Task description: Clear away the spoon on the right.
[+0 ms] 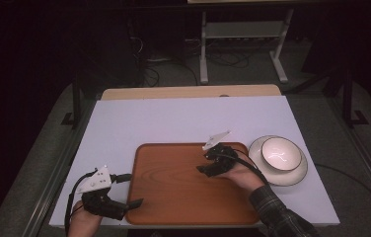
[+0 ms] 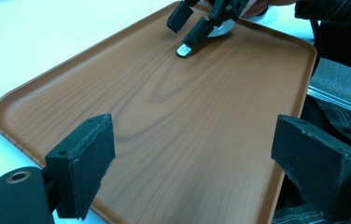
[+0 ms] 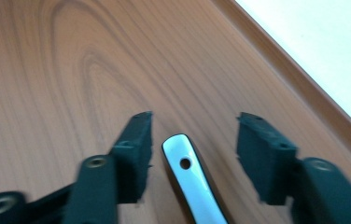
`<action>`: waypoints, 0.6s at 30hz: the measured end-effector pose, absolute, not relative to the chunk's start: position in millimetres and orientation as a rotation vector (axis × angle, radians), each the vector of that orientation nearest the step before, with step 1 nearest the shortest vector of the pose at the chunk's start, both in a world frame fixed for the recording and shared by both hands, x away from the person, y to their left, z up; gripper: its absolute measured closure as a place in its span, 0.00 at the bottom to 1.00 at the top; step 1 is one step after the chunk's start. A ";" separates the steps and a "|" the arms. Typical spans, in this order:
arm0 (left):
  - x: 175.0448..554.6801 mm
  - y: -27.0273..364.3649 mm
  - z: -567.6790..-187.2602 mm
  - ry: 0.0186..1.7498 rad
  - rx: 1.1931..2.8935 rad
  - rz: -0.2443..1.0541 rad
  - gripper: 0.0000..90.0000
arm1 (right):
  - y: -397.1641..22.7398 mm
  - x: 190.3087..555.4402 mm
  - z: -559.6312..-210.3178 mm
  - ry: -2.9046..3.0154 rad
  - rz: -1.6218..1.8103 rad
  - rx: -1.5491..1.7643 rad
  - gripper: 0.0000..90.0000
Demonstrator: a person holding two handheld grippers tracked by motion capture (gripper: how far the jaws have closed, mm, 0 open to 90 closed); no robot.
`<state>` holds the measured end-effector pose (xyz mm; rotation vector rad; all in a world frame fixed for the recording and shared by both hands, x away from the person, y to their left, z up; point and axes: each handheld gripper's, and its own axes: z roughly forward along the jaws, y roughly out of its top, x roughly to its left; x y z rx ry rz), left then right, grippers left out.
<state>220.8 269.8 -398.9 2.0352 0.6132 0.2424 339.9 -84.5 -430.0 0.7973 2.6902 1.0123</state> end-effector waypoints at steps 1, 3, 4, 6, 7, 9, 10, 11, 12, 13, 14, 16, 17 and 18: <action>220.9 269.8 -398.9 0.613 2.036 0.242 0.14 | -85.0 339.9 -430.2 2.687 1.023 0.807 0.40; 220.9 269.6 -398.9 0.613 2.036 0.242 0.15 | -85.5 339.5 -430.6 2.657 1.031 0.812 0.32; 220.9 269.6 -398.8 0.613 2.036 0.243 0.15 | -86.0 339.1 -430.8 2.649 1.036 0.812 0.29; 221.0 269.7 -398.8 0.613 2.034 0.242 0.14 | -87.3 338.8 -430.7 2.641 1.055 0.822 0.24; 221.3 269.7 -398.8 0.613 2.034 0.242 0.15 | -88.4 338.9 -430.4 2.636 1.062 0.827 0.23; 221.6 269.5 -399.0 0.613 2.034 0.241 0.15 | -90.7 338.8 -429.4 2.634 1.078 0.836 0.21; 221.7 269.4 -399.0 0.612 2.034 0.241 0.15 | -92.2 338.7 -428.8 2.631 1.085 0.836 0.20; 221.6 269.5 -399.1 0.613 2.034 0.241 0.15 | -92.9 338.5 -428.2 2.630 1.090 0.838 0.20; 221.6 269.7 -399.0 0.612 2.035 0.242 0.15 | -94.3 338.0 -427.3 2.625 1.095 0.842 0.19; 221.5 269.9 -398.9 0.613 2.034 0.242 0.14 | -95.3 337.6 -426.4 2.622 1.099 0.845 0.19; 221.5 270.0 -398.8 0.613 2.033 0.243 0.14 | -96.4 337.2 -425.6 2.618 1.105 0.846 0.19; 221.3 270.0 -398.7 0.613 2.034 0.243 0.15 | -98.5 336.2 -423.8 2.610 1.116 0.845 0.18; 221.2 269.8 -398.7 0.612 2.034 0.243 0.15 | -99.5 335.8 -423.1 2.607 1.121 0.841 0.18; 221.2 269.6 -398.7 0.613 2.034 0.243 0.15 | -101.0 334.8 -421.9 2.599 1.131 0.844 0.18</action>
